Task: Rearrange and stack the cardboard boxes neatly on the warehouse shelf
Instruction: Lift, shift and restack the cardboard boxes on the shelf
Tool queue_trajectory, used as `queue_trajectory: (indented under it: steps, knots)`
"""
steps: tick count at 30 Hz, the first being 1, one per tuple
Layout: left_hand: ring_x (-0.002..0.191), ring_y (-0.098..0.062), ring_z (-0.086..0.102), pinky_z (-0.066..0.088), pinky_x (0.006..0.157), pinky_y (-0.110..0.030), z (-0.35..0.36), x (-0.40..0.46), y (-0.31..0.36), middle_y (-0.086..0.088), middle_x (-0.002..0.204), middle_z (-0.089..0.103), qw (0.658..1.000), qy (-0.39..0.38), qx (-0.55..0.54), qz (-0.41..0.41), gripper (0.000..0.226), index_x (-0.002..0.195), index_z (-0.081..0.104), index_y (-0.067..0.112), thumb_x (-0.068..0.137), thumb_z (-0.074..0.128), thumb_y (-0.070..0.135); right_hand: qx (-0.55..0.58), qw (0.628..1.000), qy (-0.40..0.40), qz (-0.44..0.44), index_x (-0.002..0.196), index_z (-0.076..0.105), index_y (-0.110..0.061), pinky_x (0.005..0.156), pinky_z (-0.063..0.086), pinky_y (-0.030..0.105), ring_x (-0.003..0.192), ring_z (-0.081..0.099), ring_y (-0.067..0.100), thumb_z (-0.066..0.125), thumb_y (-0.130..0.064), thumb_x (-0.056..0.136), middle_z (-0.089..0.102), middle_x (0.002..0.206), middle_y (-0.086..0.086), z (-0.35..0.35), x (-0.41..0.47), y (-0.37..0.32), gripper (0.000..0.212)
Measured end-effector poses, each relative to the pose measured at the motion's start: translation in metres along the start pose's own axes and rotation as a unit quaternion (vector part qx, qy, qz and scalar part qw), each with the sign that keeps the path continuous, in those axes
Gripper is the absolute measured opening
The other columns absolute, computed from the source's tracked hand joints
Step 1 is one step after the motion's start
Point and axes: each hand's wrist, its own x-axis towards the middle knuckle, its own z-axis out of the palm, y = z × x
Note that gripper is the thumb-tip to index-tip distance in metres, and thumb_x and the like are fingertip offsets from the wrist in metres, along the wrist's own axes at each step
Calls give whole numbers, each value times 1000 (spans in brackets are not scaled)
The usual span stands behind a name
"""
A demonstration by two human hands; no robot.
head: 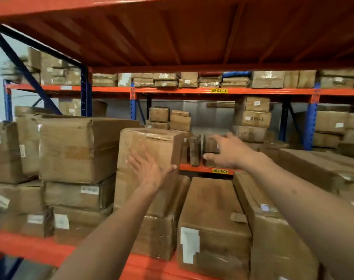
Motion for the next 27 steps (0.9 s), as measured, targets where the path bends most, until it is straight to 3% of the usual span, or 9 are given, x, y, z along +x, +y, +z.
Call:
queue_trajectory:
  steps: [5, 8, 10, 13, 16, 19, 22, 25, 27]
  knots:
    - [143, -44, 13, 18, 117, -56, -43, 49, -67, -25, 158, 7, 995, -96, -31, 2, 156, 154, -17, 11, 53, 86, 69, 49, 996, 0, -74, 159, 16, -42, 120, 19, 60, 153, 8, 37, 61, -60, 91, 9, 168, 12, 31, 55, -108, 83]
    - [138, -45, 22, 20, 115, -55, -49, 69, -80, -27, 153, 21, 993, -112, -24, 27, 158, 152, -26, 17, 54, 89, 63, 77, 994, -35, -61, 159, 0, -46, 120, 12, 65, 153, -4, 40, 65, -61, 88, -5, 169, 11, 45, 78, -131, 97]
    - [139, -47, 22, 19, 116, -58, -44, 71, -85, -26, 154, 15, 989, -133, -52, 40, 163, 144, -41, 30, 54, 93, 55, 83, 994, -44, -62, 156, -4, -51, 115, 27, 65, 148, 17, 47, 71, -59, 85, 1, 167, 12, 59, 81, -132, 103]
    - [136, -50, 27, 26, 113, -64, -36, 69, -85, -22, 151, 10, 981, -151, -101, 72, 162, 128, -49, 52, 55, 95, 48, 86, 994, 26, -65, 155, 7, -50, 102, 46, 58, 126, 49, 46, 74, -54, 85, 17, 158, 12, 76, 78, -122, 98]
    - [126, -51, 36, 33, 108, -64, -34, 69, -76, -24, 143, 18, 980, -141, -76, 116, 155, 126, -45, 62, 57, 93, 50, 128, 988, 72, -53, 153, 20, -44, 101, 47, 57, 123, 51, 43, 77, -52, 82, 24, 152, 10, 85, 76, -108, 91]
    - [122, -52, 40, 38, 104, -62, -33, 69, -56, -27, 141, 21, 978, -139, -32, 153, 155, 134, -42, 57, 57, 92, 54, 189, 978, 90, -21, 146, 23, -46, 102, 46, 58, 125, 47, 42, 81, -50, 78, 27, 147, 8, 90, 69, -89, 89]
    - [119, -50, 42, 42, 99, -59, -24, 65, -30, -26, 139, 24, 968, -126, 22, 217, 150, 145, -33, 50, 60, 91, 54, 254, 959, 124, 36, 140, 29, -46, 98, 45, 50, 122, 48, 36, 84, -48, 75, 32, 137, 4, 97, 53, -61, 85]
    - [121, -47, 40, 40, 100, -59, -8, 55, 2, -25, 139, 25, 948, -120, 78, 286, 144, 148, -26, 50, 62, 89, 53, 342, 917, 164, 122, 135, 40, -40, 94, 41, 39, 120, 47, 25, 91, -42, 68, 40, 130, 0, 105, 27, -29, 84]
    - [127, -45, 37, 36, 105, -58, 6, 42, 25, -24, 143, 23, 928, -121, 107, 336, 141, 149, -24, 51, 63, 89, 51, 411, 874, 183, 182, 129, 47, -37, 96, 45, 42, 118, 50, 22, 94, -35, 63, 49, 126, -2, 115, 4, -8, 82]
